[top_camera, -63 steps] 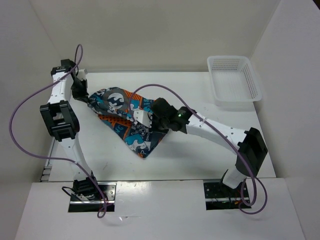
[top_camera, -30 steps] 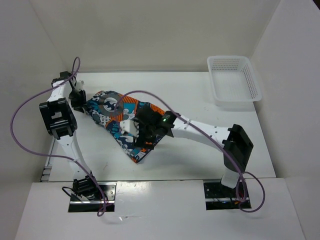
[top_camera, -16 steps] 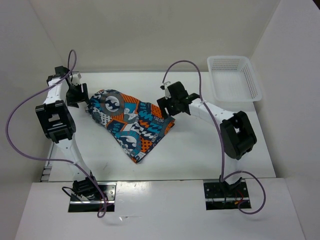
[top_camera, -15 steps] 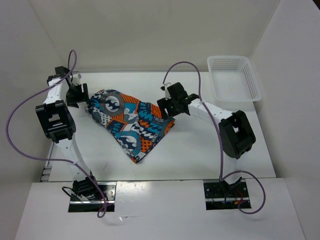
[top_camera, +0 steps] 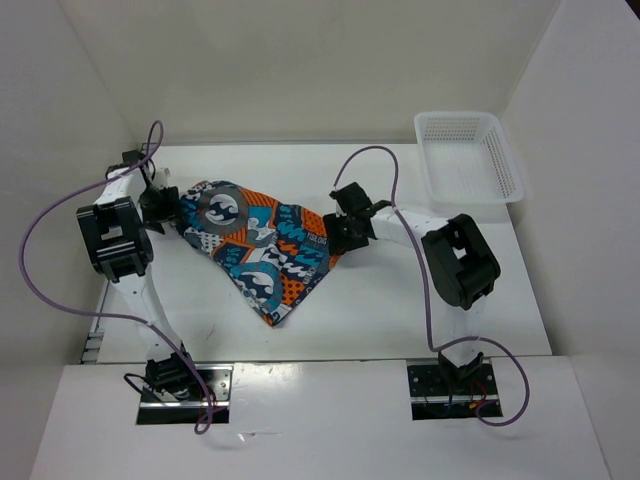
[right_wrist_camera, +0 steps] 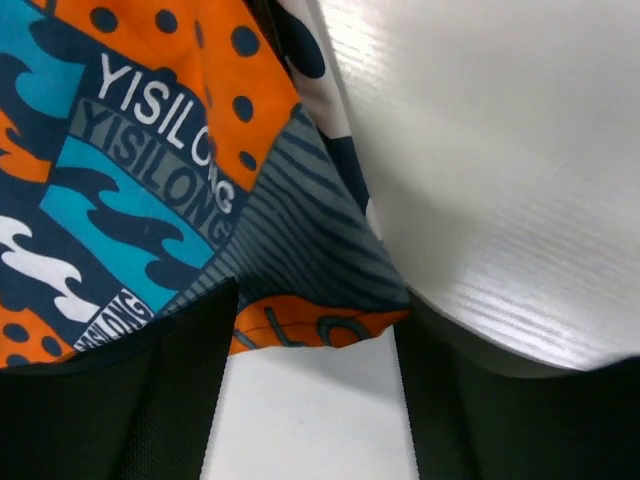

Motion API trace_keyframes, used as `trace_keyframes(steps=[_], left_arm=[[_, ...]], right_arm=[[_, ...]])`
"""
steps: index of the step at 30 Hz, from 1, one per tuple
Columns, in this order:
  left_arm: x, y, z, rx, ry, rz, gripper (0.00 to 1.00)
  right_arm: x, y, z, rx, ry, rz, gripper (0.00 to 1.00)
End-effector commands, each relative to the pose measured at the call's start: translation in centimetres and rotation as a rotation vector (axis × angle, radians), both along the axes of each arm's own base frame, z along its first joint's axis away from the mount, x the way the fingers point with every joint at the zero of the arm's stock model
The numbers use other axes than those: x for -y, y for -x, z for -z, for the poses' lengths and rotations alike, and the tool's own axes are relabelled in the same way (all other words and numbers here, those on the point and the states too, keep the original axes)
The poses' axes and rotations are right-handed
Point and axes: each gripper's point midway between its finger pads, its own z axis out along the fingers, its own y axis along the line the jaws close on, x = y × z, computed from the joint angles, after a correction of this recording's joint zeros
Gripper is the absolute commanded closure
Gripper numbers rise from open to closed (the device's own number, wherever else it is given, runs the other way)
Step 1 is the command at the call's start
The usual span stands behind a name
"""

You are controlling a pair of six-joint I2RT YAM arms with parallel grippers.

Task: Fold and stack the shorts
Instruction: Fold the shorts

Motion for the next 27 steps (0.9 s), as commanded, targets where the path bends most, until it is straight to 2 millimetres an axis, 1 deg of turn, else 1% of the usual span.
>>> trace_keyframes(steps=[1,2,3,4,5,6,7,8,9,10,11,12,13,14,15,16,17,18,19,20,21,22,23,24,25,26,27], left_arm=[[-0.2,0.8,2.2,-0.044,-0.01,-0.001,0.38],[0.1,0.8,2.1,-0.04,0.003,0.002,0.44],[0.3,1.4,2.7,-0.061,0.01,0.002,0.49],[0.6,1.7,2.9,-0.066,0.025,0.005,0.59],[0.7,1.9,2.7,-0.066,0.025,0.005,0.63],[0.9,2.1,2.6,-0.065,0.034,0.006,0.67],[1.2,2.8,3.1,-0.087,0.042,0.006,0.69],[1.4,3.0,2.9,-0.085,0.051,0.008,0.69],[1.5,3.1,2.7,-0.075,0.047,0.008,0.7],[1.8,3.4,2.9,-0.082,0.061,0.01,0.7],[2.4,3.8,2.8,-0.081,0.086,0.014,0.7],[2.8,3.9,2.2,-0.066,0.102,0.018,0.7],[3.7,4.2,1.9,-0.071,0.129,0.031,0.7],[4.7,4.4,1.1,-0.056,0.176,0.04,0.67],[6.1,4.9,1.1,-0.064,0.2,0.064,0.61],[7.0,5.1,0.9,-0.062,0.218,0.079,0.58],[7.9,5.5,0.4,-0.062,0.235,0.093,0.55],[8.9,5.8,0.2,-0.062,0.266,0.11,0.53],[10.4,6.8,0.7,-0.098,0.294,0.13,0.51],[10.8,7.5,0.4,-0.109,0.316,0.13,0.47],[11.9,7.8,0.0,-0.108,0.352,0.145,0.47],[12.4,8.4,0.0,-0.123,0.379,0.144,0.45],[12.8,9.0,-0.4,-0.126,0.394,0.144,0.44],[13.1,9.7,-0.6,-0.142,0.411,0.142,0.43],[13.3,10.2,-0.7,-0.153,0.415,0.14,0.41],[13.2,11.1,-0.9,-0.169,0.421,0.128,0.41],[13.3,11.4,-1.0,-0.17,0.422,0.127,0.4]], right_arm=[[0.1,-0.6,1.8,-0.032,0.013,0.062,0.44],[0.1,-1.5,1.9,-0.024,0.007,0.073,0.5],[0.0,-1.8,1.9,-0.021,0.005,0.073,0.58],[0.5,-2.5,1.9,-0.008,0.019,0.092,0.76],[0.1,-3.6,1.4,0.024,0.016,0.091,0.84],[0.5,-4.2,1.7,0.027,0.025,0.107,0.93],[1.2,-5.2,1.5,0.048,0.042,0.124,1.0],[0.8,-6.7,0.6,0.089,0.034,0.135,1.0],[1.5,-7.8,0.8,0.103,0.052,0.149,1.0],[1.8,-9.1,0.4,0.139,0.067,0.142,1.0],[2.3,-12.1,-1.6,0.219,0.071,0.173,1.0],[3.0,-13.4,-1.1,0.236,0.107,0.185,1.0],[3.6,-15.2,-1.6,0.287,0.141,0.178,1.0],[4.7,-18.7,-4.5,0.389,0.16,0.229,1.0],[5.5,-20.0,-3.6,0.404,0.215,0.215,1.0],[5.0,-22.4,-6.4,0.487,0.207,0.227,0.9],[5.8,-23.7,-7.2,0.516,0.223,0.244,0.52],[5.7,-24.2,-7.8,0.53,0.226,0.235,0.37],[5.8,-25.3,-10.1,0.572,0.206,0.254,0.27],[5.7,-25.3,-10.5,0.573,0.198,0.249,0.21],[5.0,-24.9,-11.3,0.563,0.158,0.223,0.17],[4.6,-24.4,-13.9,0.585,0.116,0.22,0.17],[4.3,-23.5,-14.5,0.565,0.077,0.222,0.17],[3.7,-21.4,-15.4,0.525,0.027,0.183,0.17],[3.5,-20.0,-15.5,0.49,-0.004,0.17,0.17],[3.7,-18.6,-15.4,0.448,-0.043,0.177,0.17],[3.4,-15.6,-12.3,0.337,-0.066,0.136,0.17]])
